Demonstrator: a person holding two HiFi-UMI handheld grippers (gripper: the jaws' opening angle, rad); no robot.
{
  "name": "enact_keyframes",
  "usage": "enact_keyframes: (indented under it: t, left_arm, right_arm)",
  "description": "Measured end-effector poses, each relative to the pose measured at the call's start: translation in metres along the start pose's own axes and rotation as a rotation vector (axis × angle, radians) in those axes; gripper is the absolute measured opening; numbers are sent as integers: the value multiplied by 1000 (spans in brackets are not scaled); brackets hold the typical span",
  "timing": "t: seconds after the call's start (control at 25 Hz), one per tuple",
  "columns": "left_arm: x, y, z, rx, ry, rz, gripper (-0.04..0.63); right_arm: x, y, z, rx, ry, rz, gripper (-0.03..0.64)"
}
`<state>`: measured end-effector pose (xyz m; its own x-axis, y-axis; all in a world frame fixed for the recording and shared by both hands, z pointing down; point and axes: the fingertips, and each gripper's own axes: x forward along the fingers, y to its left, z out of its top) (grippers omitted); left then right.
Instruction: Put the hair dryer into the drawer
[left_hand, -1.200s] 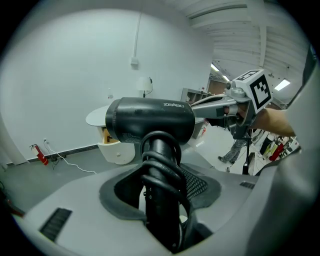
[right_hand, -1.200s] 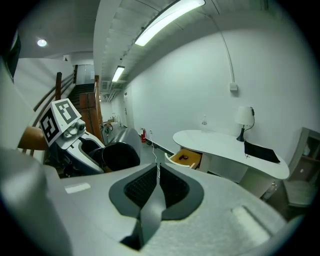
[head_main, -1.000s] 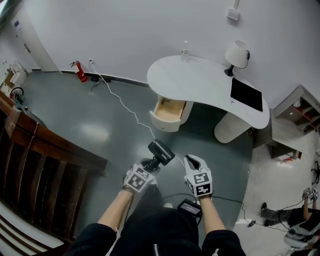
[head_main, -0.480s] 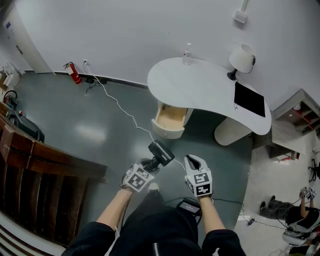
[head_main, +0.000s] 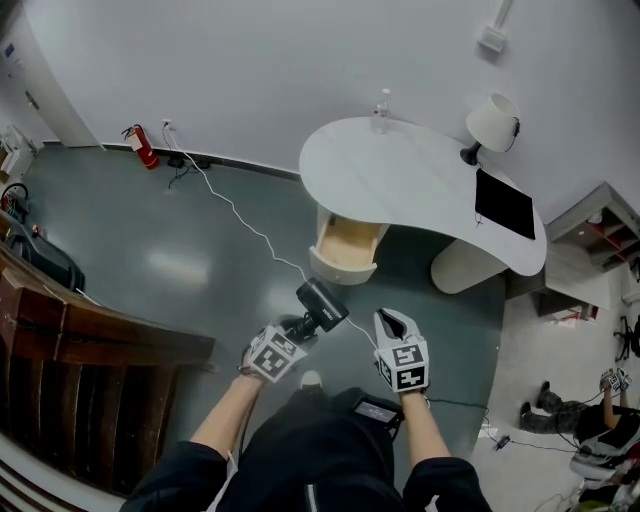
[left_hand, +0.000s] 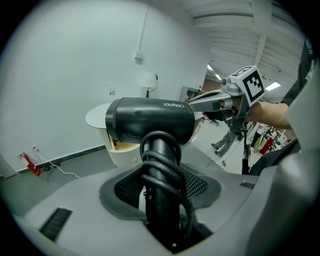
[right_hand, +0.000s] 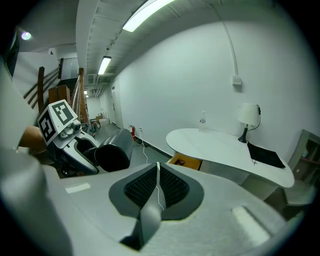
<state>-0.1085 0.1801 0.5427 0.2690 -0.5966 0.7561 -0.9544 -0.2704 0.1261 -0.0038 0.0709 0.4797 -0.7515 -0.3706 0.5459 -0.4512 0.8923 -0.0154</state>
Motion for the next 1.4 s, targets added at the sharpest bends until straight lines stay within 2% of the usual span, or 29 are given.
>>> enact_keyframes:
  t: [0.56, 1.0, 1.4]
  left_arm:
    - [27, 25, 22, 25, 22, -33, 216]
    - [69, 72, 62, 63, 51, -51, 216]
    - [115, 111, 111, 55, 80, -59, 216]
  right_arm:
    - [30, -26, 4, 32, 10, -17, 9]
    - [87, -81, 23, 61, 11, -26, 8]
    - [135, -139, 45, 70, 42, 1, 9]
